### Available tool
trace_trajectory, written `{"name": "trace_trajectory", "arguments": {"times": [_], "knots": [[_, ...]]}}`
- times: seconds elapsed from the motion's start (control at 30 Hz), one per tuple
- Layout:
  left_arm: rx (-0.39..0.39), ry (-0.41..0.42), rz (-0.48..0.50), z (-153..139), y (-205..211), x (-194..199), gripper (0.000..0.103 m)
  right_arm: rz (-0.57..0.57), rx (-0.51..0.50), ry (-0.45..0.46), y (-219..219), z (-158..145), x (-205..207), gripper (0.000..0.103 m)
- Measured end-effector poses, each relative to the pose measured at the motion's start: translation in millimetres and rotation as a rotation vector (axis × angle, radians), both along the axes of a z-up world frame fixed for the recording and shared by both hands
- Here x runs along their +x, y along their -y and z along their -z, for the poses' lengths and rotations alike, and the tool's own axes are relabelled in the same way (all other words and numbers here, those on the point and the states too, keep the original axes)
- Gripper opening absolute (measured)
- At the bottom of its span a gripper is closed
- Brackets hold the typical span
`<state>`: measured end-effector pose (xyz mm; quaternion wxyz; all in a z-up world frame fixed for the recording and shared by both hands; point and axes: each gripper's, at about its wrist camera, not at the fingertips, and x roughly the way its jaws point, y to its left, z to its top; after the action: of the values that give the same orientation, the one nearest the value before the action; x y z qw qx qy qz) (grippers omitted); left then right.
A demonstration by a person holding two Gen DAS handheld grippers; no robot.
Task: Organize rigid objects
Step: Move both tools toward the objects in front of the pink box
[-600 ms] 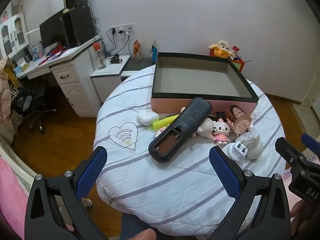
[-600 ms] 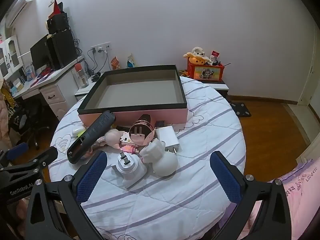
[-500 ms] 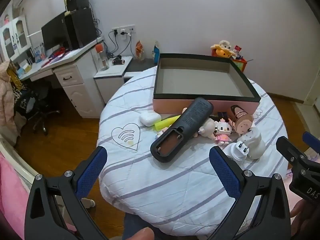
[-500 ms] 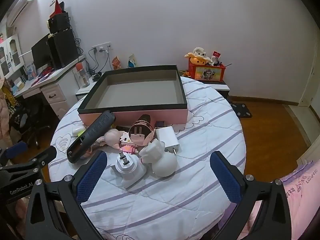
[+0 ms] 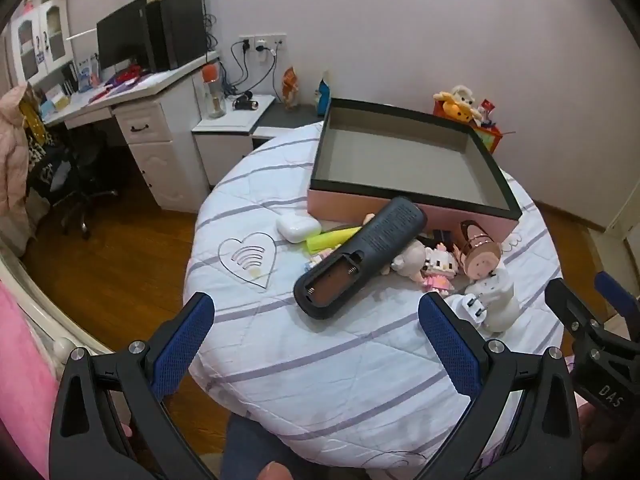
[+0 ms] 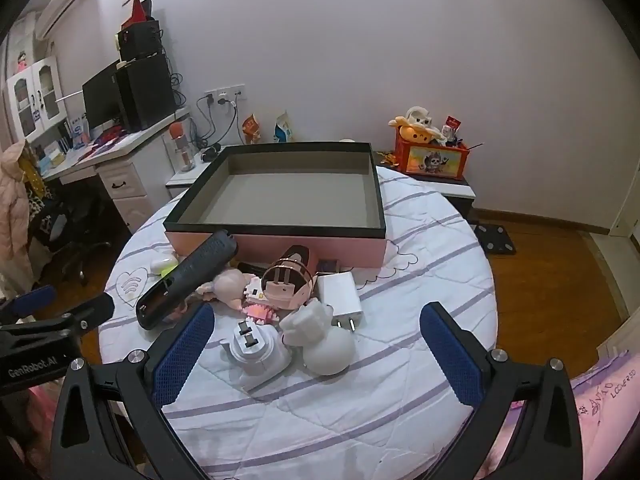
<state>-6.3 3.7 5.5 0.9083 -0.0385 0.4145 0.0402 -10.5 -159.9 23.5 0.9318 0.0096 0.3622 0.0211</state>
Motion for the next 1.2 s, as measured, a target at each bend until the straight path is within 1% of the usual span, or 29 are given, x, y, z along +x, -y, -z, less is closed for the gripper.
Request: {"name": "trace_trajectory", "arguments": {"times": [0.1, 0.23, 0.37, 0.6, 0.77, 1.0, 1.2], "knots": [[0.046, 0.009, -0.001, -1.6, 0.5, 2.8, 0.103, 0.019, 0.001, 0.002, -3.5, 0.2, -3.4, 0.103], [0.064, 0.025, 0.019, -5.9, -4.6, 1.5, 0.103, 0.043, -0.008, 0.006, -12.0, -1.3, -9.1, 0.103], [0.068, 0.022, 0.059, -8.6, -8.5, -0.3, 0.103, 0.066, -0.013, 0.015, -18.4, -6.1, -16.9, 0.103], [0.053, 0.042, 0.092, -14.7, -10.0, -6.7, 0.103, 0.084, -0.057, 0.028, -27.3, -17.3, -27.6, 0.103], [0.059, 0.049, 0.101, -17.8, -9.9, -10.9, 0.103, 0.081, -0.064, 0.031, -30.2, -19.9, -29.0, 0.103], [0.034, 0.048, 0.090, -21.6, -14.0, -11.1, 0.103, 0.057, -0.072, 0.027, -35.9, -19.5, -27.8, 0.103], [0.035, 0.049, 0.074, -23.3, -15.7, -12.0, 0.103, 0.045, -0.067, 0.026, -35.3, -19.0, -26.5, 0.103]]}}
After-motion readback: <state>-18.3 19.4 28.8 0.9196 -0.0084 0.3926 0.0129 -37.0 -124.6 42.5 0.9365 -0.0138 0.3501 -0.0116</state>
